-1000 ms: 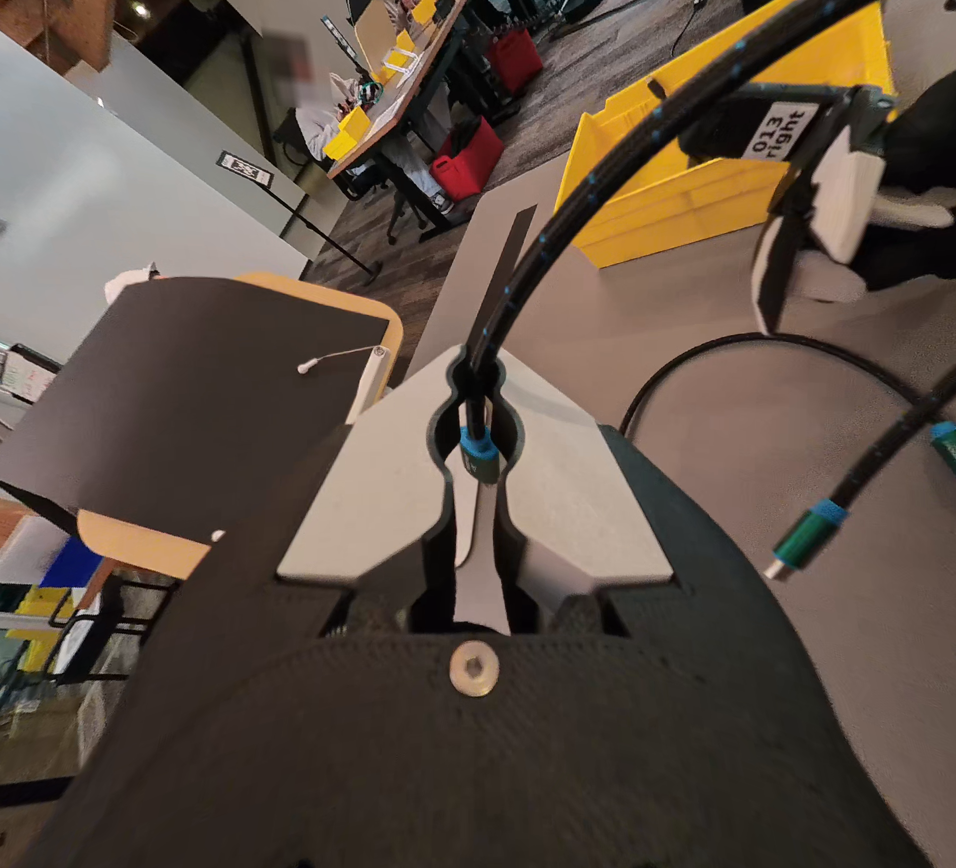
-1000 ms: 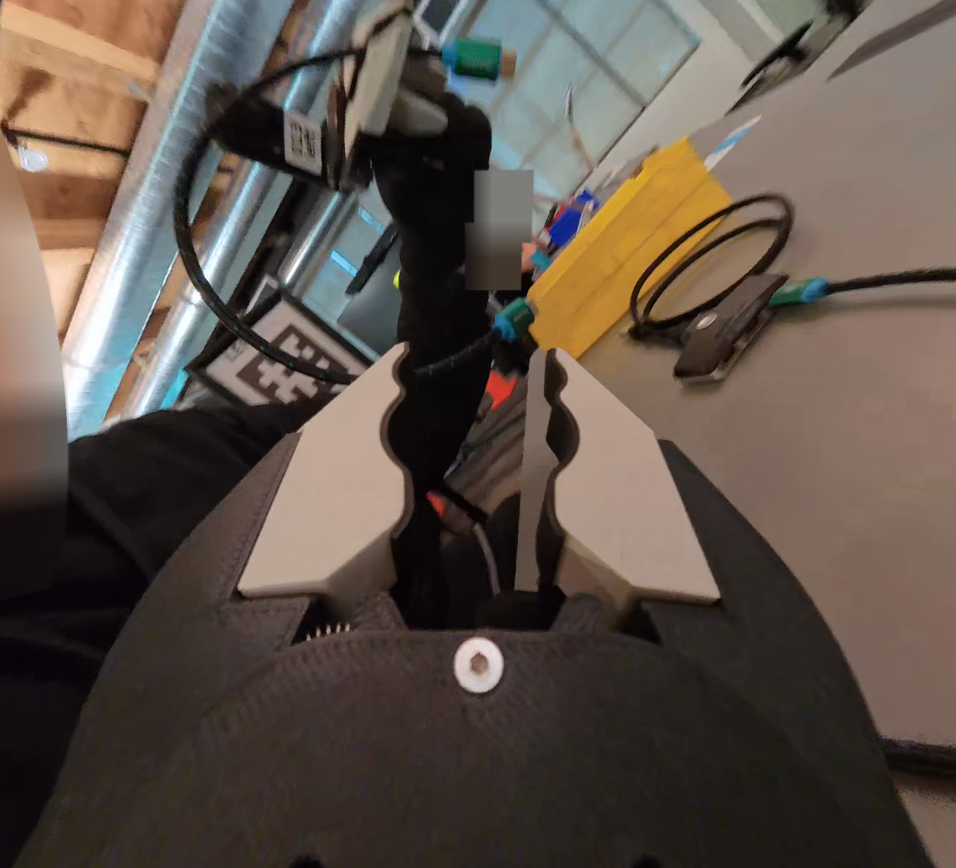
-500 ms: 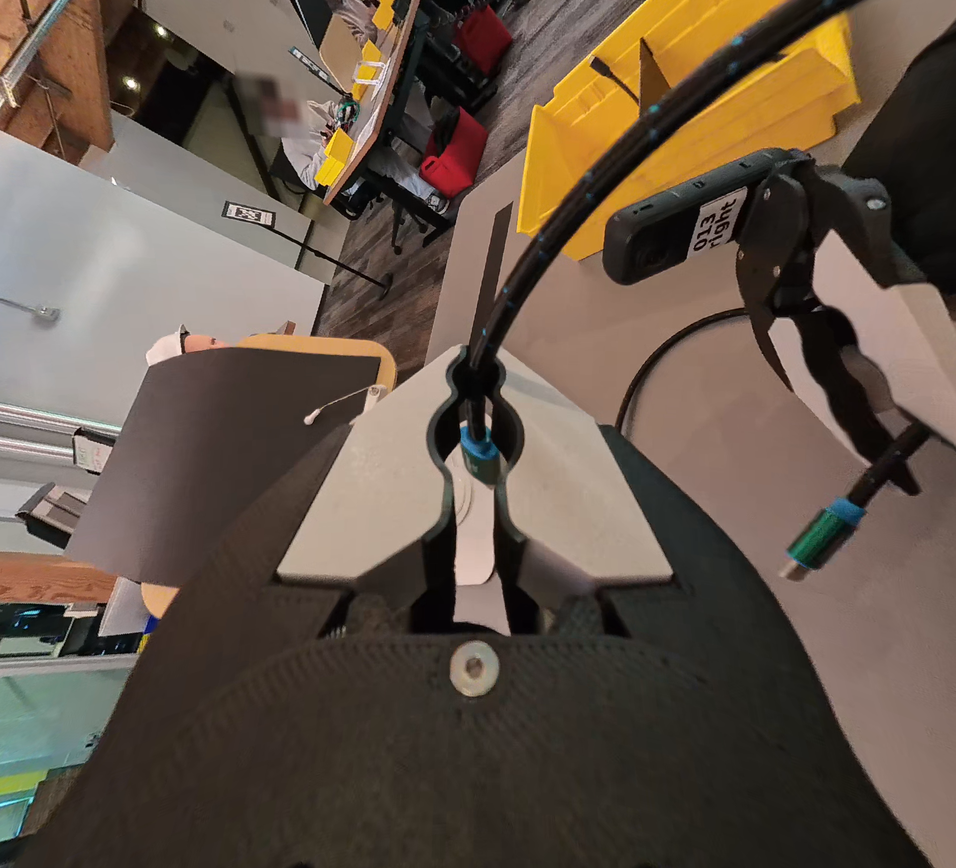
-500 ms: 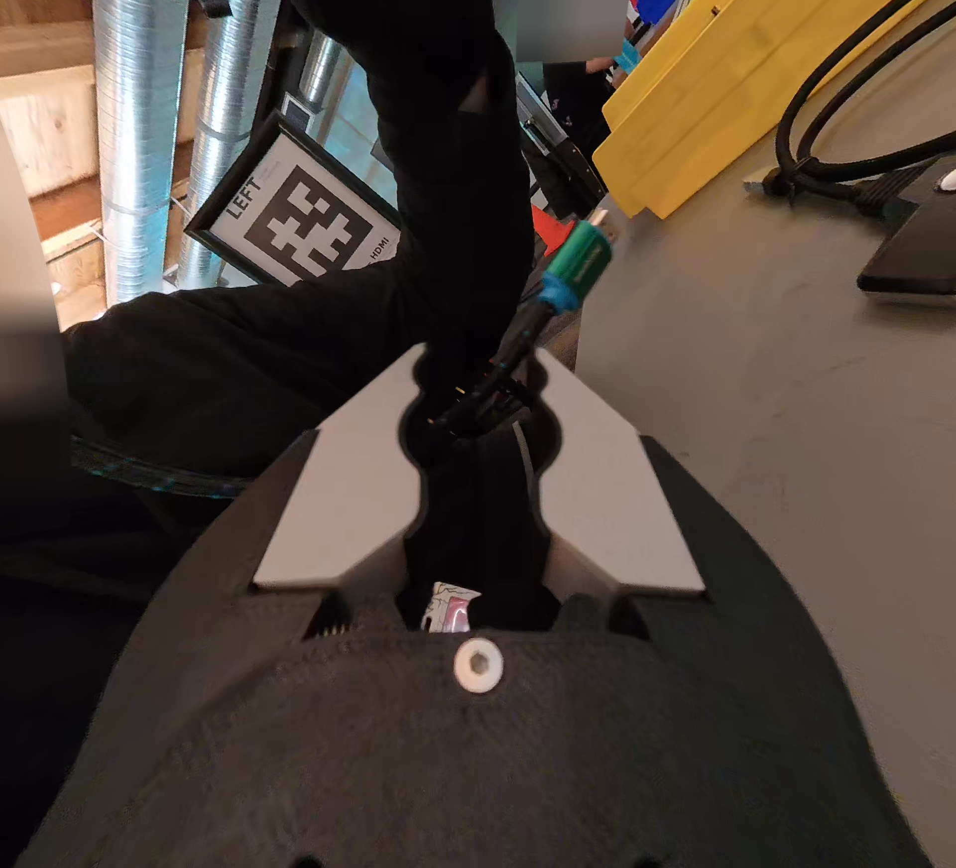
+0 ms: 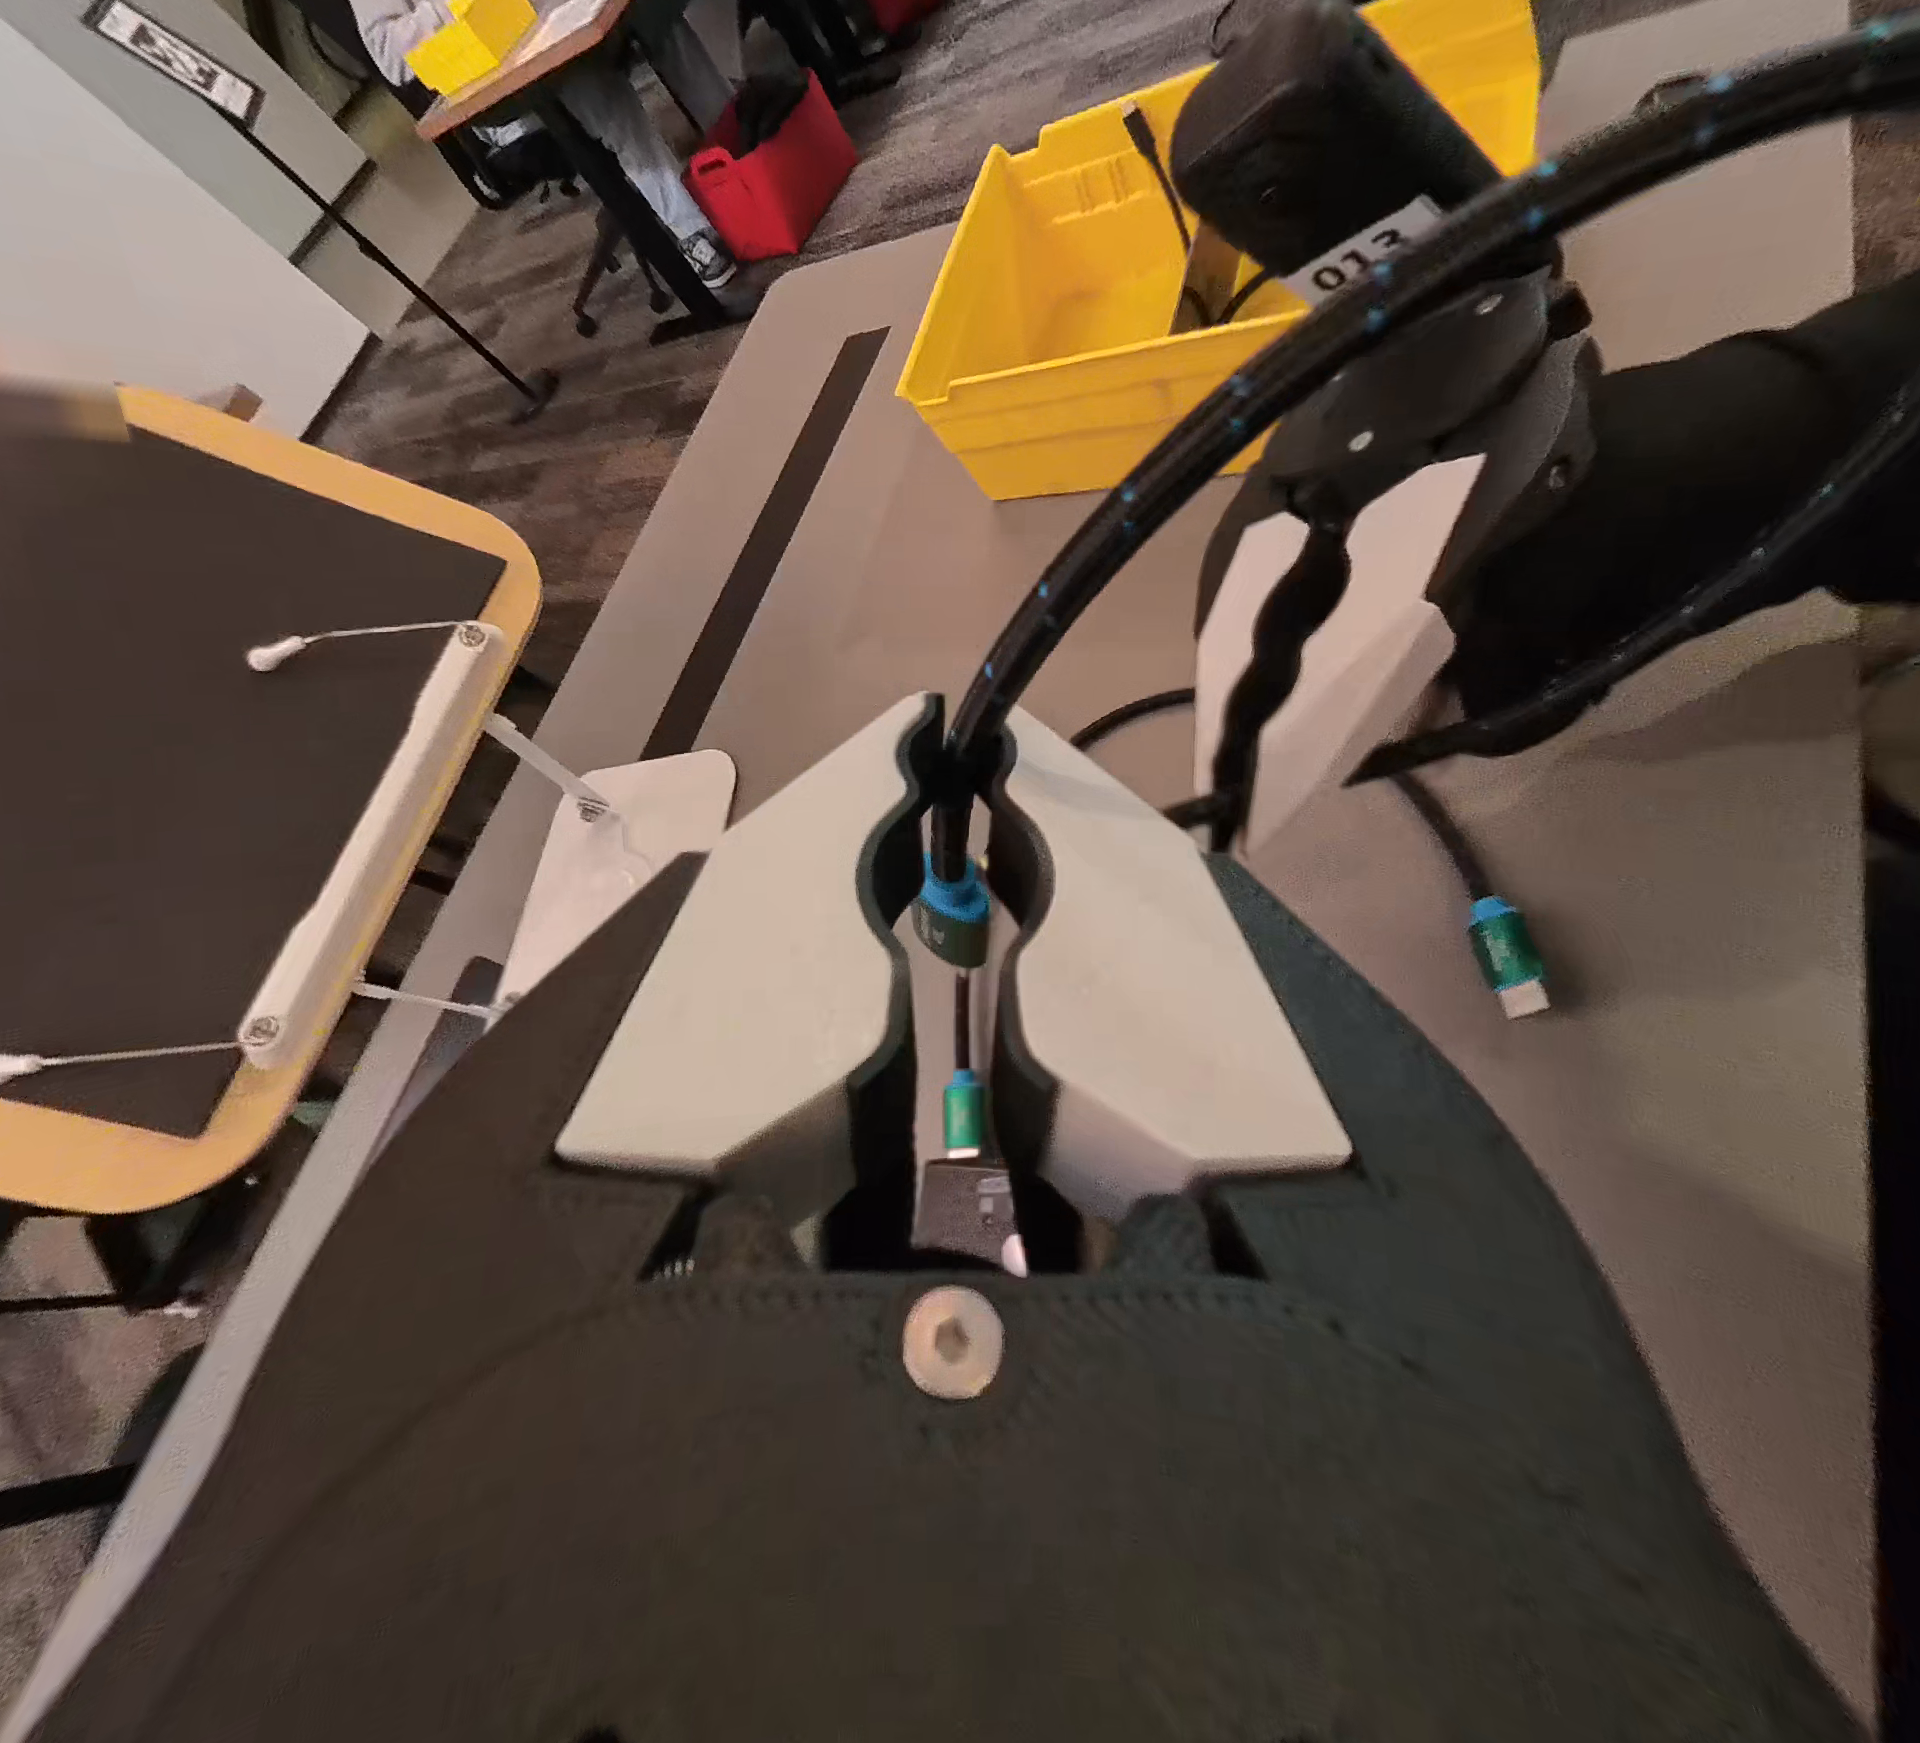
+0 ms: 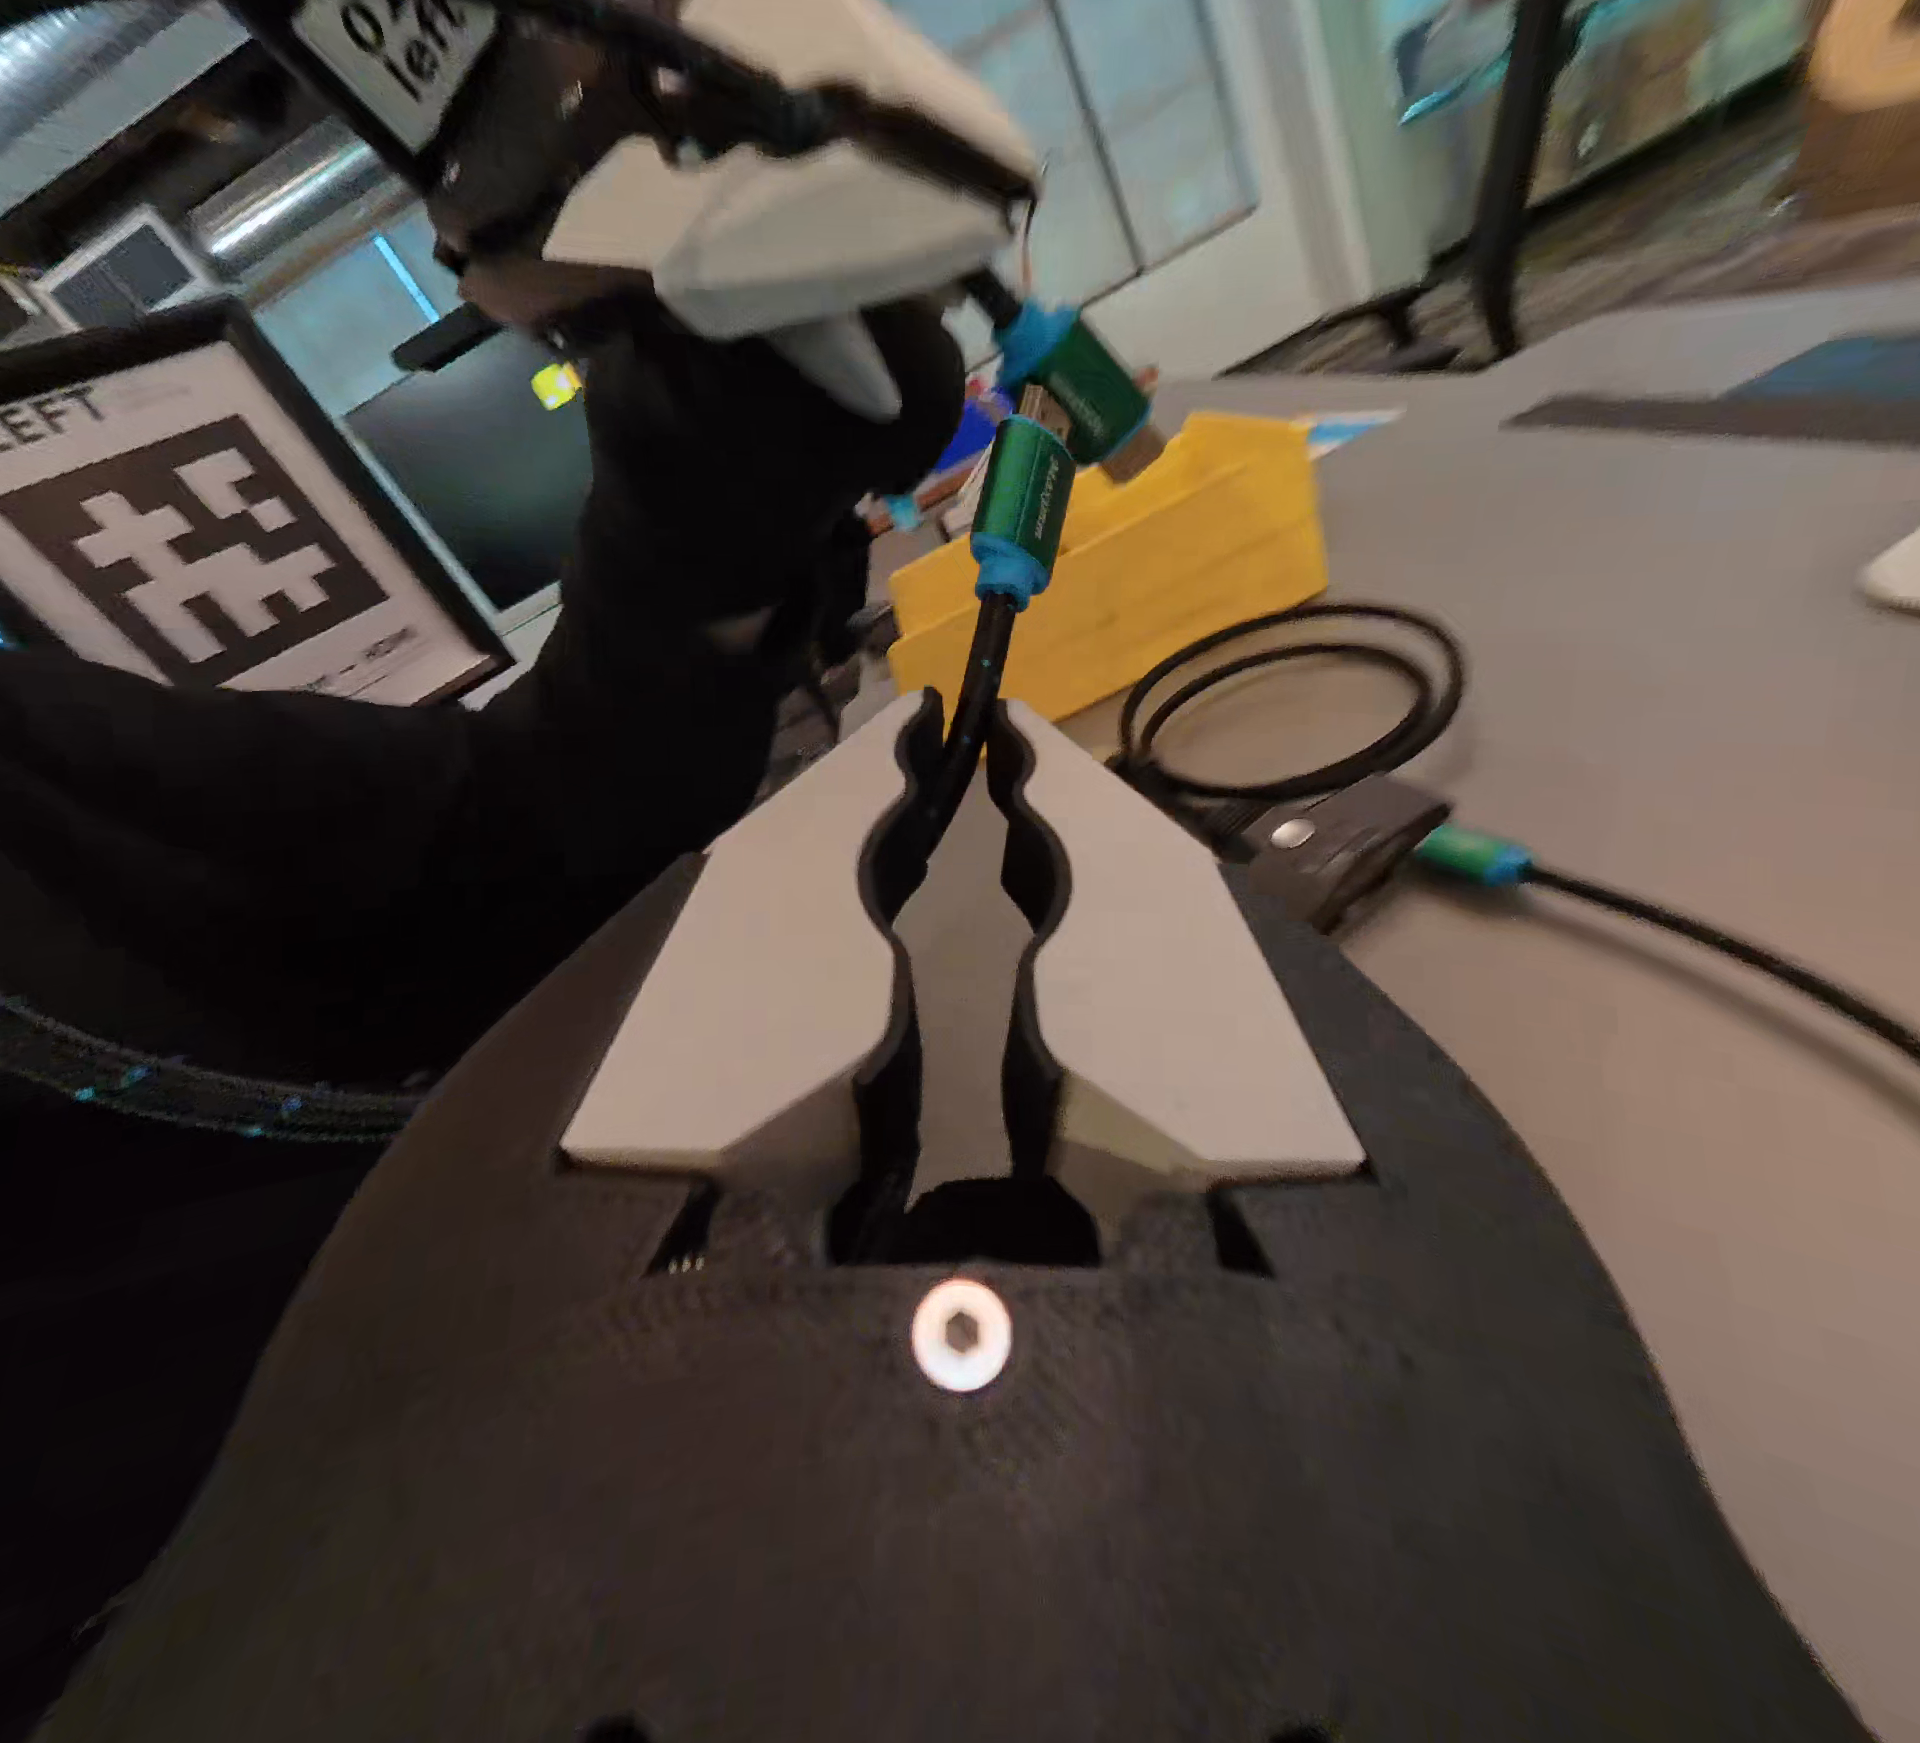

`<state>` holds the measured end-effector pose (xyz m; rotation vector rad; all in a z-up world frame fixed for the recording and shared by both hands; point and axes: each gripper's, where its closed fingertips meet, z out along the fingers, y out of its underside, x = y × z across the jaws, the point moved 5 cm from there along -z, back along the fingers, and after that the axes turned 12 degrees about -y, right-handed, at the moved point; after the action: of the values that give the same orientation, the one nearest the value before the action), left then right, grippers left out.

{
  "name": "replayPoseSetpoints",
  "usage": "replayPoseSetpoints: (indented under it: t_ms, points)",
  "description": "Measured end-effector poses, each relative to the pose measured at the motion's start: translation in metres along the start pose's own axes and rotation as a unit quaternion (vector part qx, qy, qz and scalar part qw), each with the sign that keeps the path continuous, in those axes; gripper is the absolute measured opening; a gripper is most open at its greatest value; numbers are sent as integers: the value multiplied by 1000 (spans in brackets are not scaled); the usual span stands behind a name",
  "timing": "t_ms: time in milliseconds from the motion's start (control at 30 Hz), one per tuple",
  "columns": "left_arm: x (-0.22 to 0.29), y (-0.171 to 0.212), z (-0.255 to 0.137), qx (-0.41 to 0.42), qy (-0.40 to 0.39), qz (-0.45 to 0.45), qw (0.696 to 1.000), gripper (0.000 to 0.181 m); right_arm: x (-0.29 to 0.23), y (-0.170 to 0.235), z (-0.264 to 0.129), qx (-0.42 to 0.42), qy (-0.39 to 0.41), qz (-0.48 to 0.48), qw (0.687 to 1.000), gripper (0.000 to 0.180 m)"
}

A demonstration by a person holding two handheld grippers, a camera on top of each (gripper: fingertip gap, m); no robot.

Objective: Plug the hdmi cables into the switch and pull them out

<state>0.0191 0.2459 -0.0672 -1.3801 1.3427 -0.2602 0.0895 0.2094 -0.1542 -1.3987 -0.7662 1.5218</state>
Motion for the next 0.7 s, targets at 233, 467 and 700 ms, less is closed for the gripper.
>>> replayPoseSetpoints:
  t_ms: [233,467,700]
  points:
    - [-6,1,-6,10,28,-105,994,2,-5,-28,-12,16,67,-107,992,5]
    - [19,15,8,-6,181,-232,956,3,-21,-49,-4,7,80,-196,977,4]
    - [46,15,13,17,302,-296,906,2,-33,-48,7,-55,97,-308,945,5]
